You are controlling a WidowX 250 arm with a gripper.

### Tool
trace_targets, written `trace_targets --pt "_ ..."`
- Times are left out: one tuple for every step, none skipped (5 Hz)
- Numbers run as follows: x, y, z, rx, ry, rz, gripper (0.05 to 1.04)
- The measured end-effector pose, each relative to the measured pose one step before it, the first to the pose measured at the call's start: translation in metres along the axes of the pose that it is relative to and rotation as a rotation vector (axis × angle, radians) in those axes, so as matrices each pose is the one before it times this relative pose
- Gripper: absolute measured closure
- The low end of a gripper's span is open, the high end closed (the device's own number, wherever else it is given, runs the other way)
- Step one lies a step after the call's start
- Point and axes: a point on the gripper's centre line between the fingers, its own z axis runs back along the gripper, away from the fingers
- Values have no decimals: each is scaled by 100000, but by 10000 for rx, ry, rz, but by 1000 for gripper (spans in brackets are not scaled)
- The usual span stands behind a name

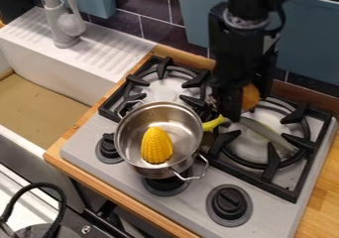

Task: Move the yellow thing to the right stove

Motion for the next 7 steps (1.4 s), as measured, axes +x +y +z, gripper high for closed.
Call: trace_targets --pt "-340 -587 -1246 -108 -323 913 305" --pt "145 -421 -153 -253 -99 -38 305" --pt "546 865 37 656 367 -321 305" --pt "602 133 -51 481 332 -633 305" --pt "103 52 2 31 -11 -253 305" --pt "-949 52 -42 39 171 -310 305" --pt "-153 380 -108 231 20 -198 236"
